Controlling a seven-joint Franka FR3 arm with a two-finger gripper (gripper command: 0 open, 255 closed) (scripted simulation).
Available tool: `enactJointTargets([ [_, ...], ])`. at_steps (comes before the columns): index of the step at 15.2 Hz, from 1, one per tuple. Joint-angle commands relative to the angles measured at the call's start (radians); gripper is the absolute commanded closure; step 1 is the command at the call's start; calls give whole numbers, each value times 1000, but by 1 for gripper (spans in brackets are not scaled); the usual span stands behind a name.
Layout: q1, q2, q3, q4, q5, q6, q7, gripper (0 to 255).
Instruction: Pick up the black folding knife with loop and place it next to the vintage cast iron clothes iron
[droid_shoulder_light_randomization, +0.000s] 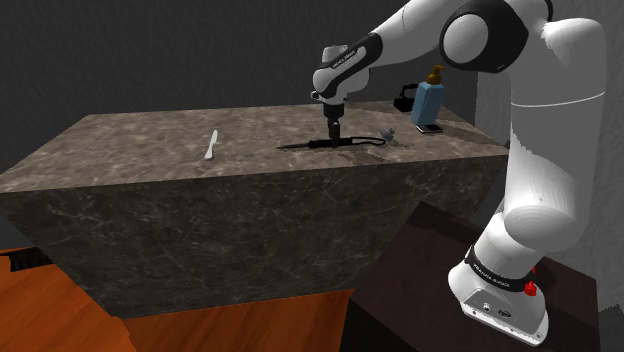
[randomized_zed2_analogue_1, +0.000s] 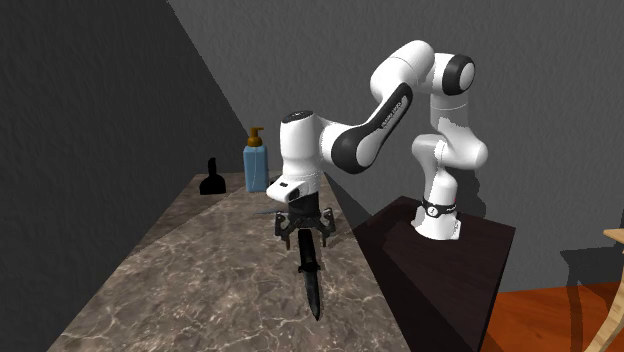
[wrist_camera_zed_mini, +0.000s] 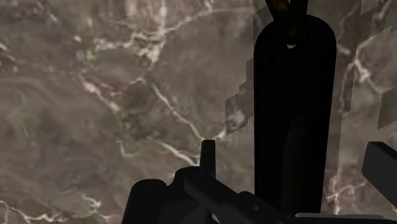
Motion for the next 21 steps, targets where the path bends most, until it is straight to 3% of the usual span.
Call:
enactJointTargets([
  [1,0,4,1,-6,1,10,0,0],
  [7,0,4,1,-6,1,10,0,0],
  [8,0,4,1,-6,1,10,0,255],
  [17,0,4,1,-6,1,10,0,255],
  [21,2,-23,-3,13,-7,-34,5,255],
])
